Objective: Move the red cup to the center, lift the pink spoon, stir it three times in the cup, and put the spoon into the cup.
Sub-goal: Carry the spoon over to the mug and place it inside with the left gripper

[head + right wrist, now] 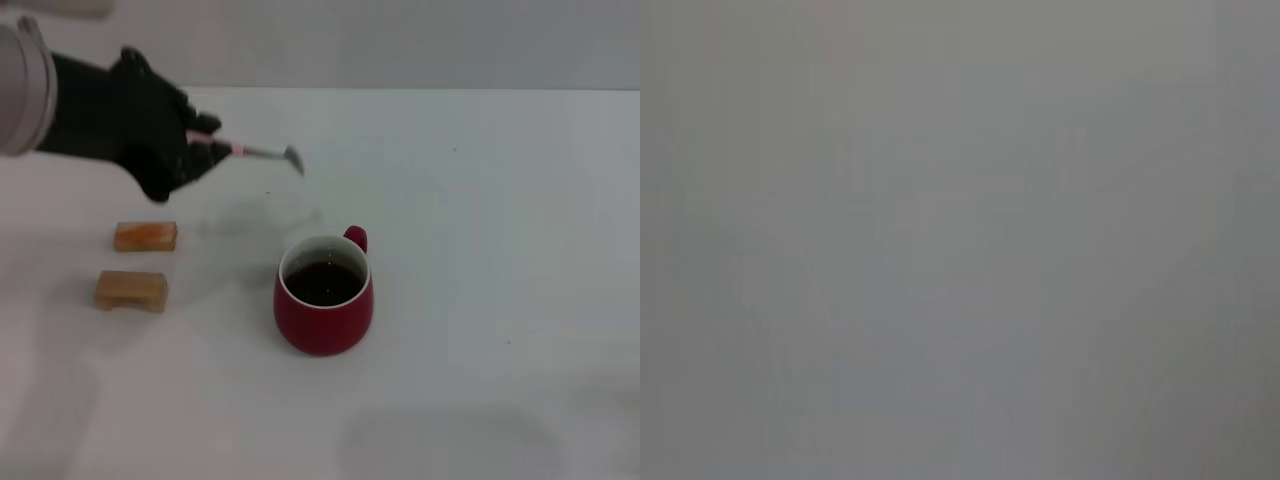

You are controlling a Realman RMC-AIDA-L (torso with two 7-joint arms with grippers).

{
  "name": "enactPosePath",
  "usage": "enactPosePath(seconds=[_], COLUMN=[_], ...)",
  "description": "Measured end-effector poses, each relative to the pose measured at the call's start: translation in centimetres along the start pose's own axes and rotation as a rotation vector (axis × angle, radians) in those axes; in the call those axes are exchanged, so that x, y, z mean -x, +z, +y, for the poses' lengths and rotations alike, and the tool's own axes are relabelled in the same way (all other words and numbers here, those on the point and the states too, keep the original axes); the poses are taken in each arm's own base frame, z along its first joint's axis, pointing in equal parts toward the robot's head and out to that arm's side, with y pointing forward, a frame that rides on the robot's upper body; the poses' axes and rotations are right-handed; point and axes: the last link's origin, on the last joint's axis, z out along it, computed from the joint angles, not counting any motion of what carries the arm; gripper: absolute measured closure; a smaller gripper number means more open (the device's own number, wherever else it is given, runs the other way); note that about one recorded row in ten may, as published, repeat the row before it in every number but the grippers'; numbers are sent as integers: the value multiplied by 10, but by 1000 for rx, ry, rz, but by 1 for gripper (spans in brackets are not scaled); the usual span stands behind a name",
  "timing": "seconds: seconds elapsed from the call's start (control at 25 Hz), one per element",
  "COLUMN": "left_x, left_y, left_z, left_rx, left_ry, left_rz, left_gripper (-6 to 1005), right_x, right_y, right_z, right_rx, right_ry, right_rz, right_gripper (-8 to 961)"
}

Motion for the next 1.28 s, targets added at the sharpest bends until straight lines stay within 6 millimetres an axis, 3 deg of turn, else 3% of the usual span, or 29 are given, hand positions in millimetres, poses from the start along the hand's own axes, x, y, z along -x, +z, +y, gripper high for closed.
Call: enactPosePath(seconds=[0.24, 1.28], left_x=[1, -10], left_y=[6, 5], left_z=[12, 22], left_rx=[50, 136], left_ry=[47, 109], left_rz=[-82, -120], left_gripper=[826, 825], right_x=[0, -1], right_y=[0, -1], right_z=[-1, 2], right_rx=[-3, 6], right_ry=[-2, 3], right_rz=[-2, 8], right_gripper=[954, 953])
